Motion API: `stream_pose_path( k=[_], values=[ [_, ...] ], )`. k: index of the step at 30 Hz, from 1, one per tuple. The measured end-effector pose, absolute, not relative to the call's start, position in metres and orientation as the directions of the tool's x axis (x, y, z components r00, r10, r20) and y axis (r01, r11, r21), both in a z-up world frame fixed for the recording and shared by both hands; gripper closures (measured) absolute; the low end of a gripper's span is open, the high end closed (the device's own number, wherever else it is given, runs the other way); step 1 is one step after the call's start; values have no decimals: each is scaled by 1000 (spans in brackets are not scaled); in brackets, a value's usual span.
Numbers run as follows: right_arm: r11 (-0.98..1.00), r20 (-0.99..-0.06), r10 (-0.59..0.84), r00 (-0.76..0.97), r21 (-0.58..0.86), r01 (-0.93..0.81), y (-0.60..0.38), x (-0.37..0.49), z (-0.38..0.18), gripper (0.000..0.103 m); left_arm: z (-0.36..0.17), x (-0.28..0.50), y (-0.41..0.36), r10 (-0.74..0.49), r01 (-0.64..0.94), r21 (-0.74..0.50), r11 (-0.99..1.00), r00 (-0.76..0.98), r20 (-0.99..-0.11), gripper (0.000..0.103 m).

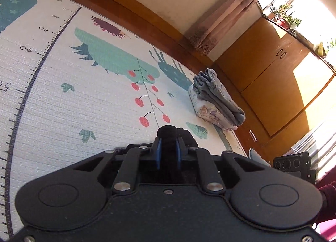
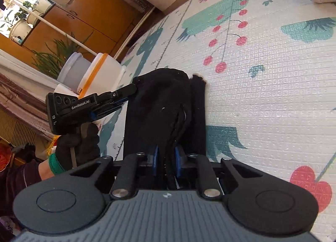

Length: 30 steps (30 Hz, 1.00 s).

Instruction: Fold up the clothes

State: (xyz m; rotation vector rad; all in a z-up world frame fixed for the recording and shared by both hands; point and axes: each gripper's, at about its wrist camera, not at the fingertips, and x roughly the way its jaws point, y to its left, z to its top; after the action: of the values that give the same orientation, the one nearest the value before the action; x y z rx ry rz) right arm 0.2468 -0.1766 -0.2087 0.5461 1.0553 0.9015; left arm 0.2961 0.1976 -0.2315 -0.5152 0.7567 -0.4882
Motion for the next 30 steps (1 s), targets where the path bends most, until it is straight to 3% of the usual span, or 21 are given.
stream_pose_path(
  k=[3, 9, 15, 18, 20, 22, 25, 28, 29, 30],
  values=[
    [568, -531, 823, 202, 754, -330, -175, 254, -217, 75, -247, 304, 187, -516, 188, -520, 833, 603, -608, 90],
    [615, -546, 788, 283, 710, -343, -188, 253, -204, 70, -219, 282, 184, -485, 257, -439, 861, 675, -556, 89],
    [560, -511, 802, 310, 462, -687, -166, 212, -154, 70, -206, 285, 132, -566, 512, -273, 814, 597, -568, 89],
    [551, -595, 752, 284, 332, -766, -143, 197, -168, 73, -222, 302, 110, -528, 551, -183, 814, 570, -629, 89],
    [598, -679, 683, 268, 309, -740, -135, 203, -194, 75, -239, 318, 106, -476, 528, -158, 835, 548, -687, 88],
    [585, -660, 700, 273, 309, -750, -138, 205, -204, 82, -247, 323, 106, -460, 523, -141, 841, 551, -697, 90],
    [593, -678, 688, 260, 318, -740, -138, 207, -198, 83, -248, 323, 110, -460, 502, -165, 849, 546, -700, 91],
    [574, -670, 678, 303, 226, -787, -132, 186, -183, 79, -237, 318, 107, -443, 517, -127, 847, 553, -705, 90],
    [557, -660, 687, 303, 211, -803, -129, 178, -179, 79, -230, 314, 109, -460, 516, -140, 845, 567, -684, 88],
    [530, -656, 697, 289, 199, -825, -125, 169, -177, 78, -223, 311, 113, -472, 514, -148, 845, 588, -657, 79]
  ],
)
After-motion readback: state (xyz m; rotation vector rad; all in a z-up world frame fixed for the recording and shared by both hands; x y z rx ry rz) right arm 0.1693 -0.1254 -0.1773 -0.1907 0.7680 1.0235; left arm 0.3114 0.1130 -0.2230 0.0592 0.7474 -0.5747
